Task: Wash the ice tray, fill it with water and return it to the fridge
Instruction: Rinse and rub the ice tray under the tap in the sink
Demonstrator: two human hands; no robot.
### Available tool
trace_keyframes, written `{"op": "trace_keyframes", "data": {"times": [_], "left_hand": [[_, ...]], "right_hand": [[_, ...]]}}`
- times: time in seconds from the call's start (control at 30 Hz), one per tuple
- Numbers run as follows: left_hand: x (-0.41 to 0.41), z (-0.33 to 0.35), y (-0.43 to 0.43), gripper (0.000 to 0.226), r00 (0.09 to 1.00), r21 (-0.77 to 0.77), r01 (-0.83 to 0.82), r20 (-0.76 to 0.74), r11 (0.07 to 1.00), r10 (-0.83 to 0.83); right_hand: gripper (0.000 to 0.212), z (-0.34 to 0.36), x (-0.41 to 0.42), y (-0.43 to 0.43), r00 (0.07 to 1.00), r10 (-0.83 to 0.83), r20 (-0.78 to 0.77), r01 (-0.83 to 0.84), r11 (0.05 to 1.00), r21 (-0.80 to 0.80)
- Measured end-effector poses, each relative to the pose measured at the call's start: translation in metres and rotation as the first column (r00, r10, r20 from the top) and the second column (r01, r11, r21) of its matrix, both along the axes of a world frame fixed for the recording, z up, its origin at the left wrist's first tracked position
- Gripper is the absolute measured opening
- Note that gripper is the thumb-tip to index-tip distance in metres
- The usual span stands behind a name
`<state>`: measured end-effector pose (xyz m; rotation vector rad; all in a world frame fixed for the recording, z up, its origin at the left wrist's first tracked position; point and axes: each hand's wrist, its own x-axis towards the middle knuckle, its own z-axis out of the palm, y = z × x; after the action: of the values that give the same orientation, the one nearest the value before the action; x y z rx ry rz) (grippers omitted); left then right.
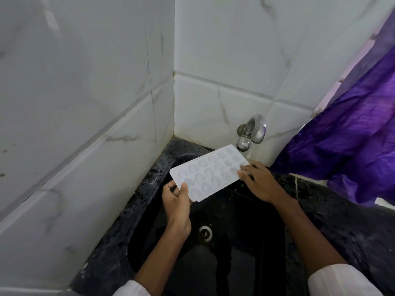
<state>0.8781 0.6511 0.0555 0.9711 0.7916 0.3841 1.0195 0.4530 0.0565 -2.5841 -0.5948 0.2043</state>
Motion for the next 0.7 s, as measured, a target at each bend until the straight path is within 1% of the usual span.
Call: {"op": "trace_keyframes", "data": {"times": [0.23,0.47,0.7], "left_hand": [[-0.0046,-0.0017,-0.0013,0.016,1.0,-0.007,0.008,-0.009,1.0,-0.008],[-0.0048,-0.0026,-0.0017,0.017,1.0,-0.001,-0.005,-0.008,1.0,0.005],[-0.0082,-0.0056,-0.0033,0.018,1.0,-0.012,-0.004,-0.002,1.0,0.004]], "right_hand": [[0.044,0.0032,0.0006,-0.0001,1.0,-0.001,0.029,0.002,0.999,-0.053],[0.039,0.0021,-0.0049,0.0014,0.999,-0.014,0.048,0.015,0.999,-0.029],[0.04,-0.0006,-0.0043,-0.0007,0.997,-0.024,0.077,0.026,0.999,-0.028]]}}
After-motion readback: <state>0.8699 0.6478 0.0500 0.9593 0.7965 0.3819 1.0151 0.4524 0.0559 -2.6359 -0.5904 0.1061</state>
